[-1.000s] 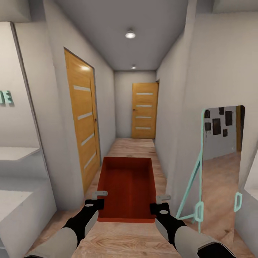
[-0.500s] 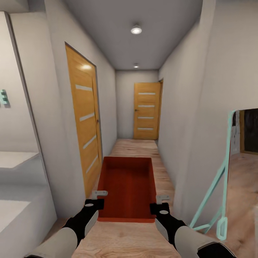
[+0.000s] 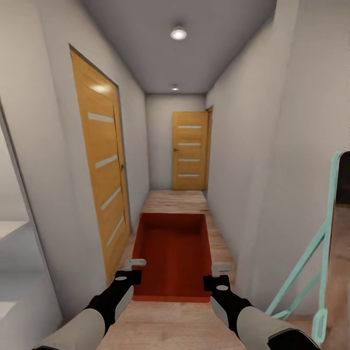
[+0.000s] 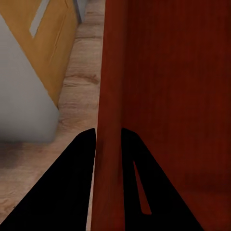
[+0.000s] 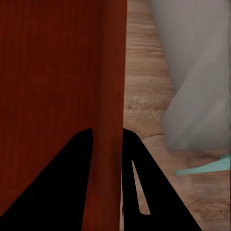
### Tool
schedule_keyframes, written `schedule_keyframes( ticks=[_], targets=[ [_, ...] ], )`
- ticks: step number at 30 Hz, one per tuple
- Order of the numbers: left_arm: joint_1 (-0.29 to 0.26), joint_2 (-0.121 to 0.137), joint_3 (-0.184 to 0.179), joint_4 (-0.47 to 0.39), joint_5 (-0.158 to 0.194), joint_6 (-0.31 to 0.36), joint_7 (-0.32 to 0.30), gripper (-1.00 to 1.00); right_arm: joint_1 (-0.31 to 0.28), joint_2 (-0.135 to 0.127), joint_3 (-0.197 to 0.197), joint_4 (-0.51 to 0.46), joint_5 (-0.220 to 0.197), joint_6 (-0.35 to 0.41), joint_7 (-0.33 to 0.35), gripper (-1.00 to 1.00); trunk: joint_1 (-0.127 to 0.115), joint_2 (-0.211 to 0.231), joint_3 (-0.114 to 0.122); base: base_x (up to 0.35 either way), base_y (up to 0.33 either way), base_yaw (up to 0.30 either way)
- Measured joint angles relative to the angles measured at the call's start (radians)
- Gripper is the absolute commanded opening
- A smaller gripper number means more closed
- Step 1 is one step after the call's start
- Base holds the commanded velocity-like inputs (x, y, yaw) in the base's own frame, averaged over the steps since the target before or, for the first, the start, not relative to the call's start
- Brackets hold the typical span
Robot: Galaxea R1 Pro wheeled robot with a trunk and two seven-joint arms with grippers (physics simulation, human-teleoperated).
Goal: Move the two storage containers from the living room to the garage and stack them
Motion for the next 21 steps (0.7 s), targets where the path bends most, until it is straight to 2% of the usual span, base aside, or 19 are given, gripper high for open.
schedule_keyframes(
  ticks=[21],
  targets=[
    [0.0, 0.001, 0.001, 0.001, -0.002, 0.0, -0.002, -1.0, 0.0, 0.001, 0.005, 0.002, -0.006, -0.002, -0.003, -1.0, 0.0, 0.0, 0.0, 0.322, 0.006, -0.015]
  ],
)
